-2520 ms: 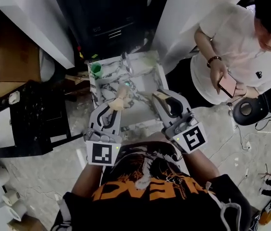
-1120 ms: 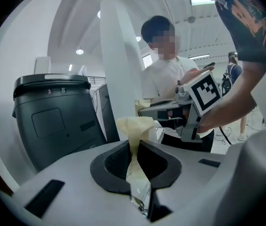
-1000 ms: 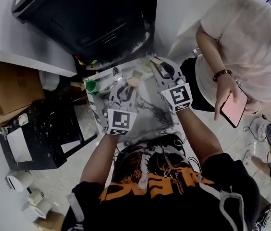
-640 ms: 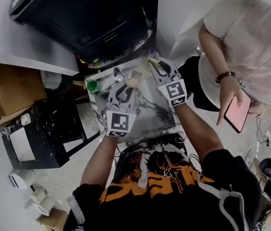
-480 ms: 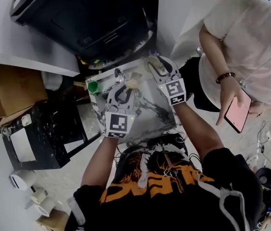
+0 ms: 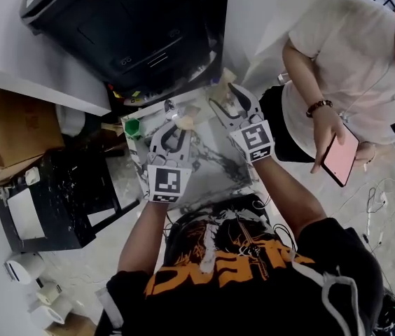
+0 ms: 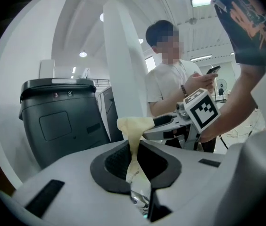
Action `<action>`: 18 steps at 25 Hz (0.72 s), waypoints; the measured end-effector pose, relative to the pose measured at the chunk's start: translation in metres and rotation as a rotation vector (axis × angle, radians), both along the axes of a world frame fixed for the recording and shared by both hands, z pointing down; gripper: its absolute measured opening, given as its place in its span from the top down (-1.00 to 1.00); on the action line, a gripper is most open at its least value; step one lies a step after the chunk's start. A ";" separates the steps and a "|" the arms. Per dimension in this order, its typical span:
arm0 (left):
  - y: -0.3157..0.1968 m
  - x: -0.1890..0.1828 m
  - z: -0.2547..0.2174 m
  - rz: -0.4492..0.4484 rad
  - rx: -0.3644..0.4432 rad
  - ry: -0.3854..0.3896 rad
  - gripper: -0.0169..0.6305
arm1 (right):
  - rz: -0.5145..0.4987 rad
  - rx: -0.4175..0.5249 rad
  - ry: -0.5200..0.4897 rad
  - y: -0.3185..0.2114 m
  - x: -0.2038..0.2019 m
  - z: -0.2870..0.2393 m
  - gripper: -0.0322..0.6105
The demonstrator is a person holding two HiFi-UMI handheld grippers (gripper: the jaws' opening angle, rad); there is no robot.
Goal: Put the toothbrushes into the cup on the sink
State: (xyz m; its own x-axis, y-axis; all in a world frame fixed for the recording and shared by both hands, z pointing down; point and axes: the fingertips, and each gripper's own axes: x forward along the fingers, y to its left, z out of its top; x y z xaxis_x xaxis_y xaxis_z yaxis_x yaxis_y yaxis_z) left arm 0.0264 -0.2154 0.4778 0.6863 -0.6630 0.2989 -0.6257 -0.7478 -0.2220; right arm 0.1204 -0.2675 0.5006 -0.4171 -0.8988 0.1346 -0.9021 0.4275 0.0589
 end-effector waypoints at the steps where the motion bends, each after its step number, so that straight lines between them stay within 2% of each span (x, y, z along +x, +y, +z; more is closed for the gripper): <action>1: 0.002 -0.003 -0.005 0.000 0.024 -0.007 0.77 | -0.018 0.010 -0.004 0.007 -0.007 -0.010 0.11; 4: 0.010 -0.013 -0.023 0.001 0.075 -0.018 0.77 | -0.069 0.045 -0.029 0.031 -0.029 -0.044 0.21; 7: 0.017 -0.014 -0.039 -0.002 0.093 0.017 0.77 | -0.108 0.075 -0.027 0.050 -0.040 -0.075 0.37; 12: 0.023 -0.033 -0.060 -0.050 0.090 0.067 0.77 | -0.197 0.211 -0.123 0.071 -0.072 -0.130 0.58; 18: 0.032 -0.046 -0.073 -0.095 0.083 0.110 0.77 | -0.241 0.221 -0.129 0.093 -0.085 -0.145 0.81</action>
State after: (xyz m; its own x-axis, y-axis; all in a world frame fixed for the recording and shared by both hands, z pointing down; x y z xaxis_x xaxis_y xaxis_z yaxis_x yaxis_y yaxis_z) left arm -0.0198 -0.1836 0.4044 0.6449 -0.7457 0.1671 -0.7167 -0.6661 -0.2067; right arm 0.0350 -0.1749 0.3556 -0.6221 -0.7737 -0.1200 -0.7826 0.6190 0.0665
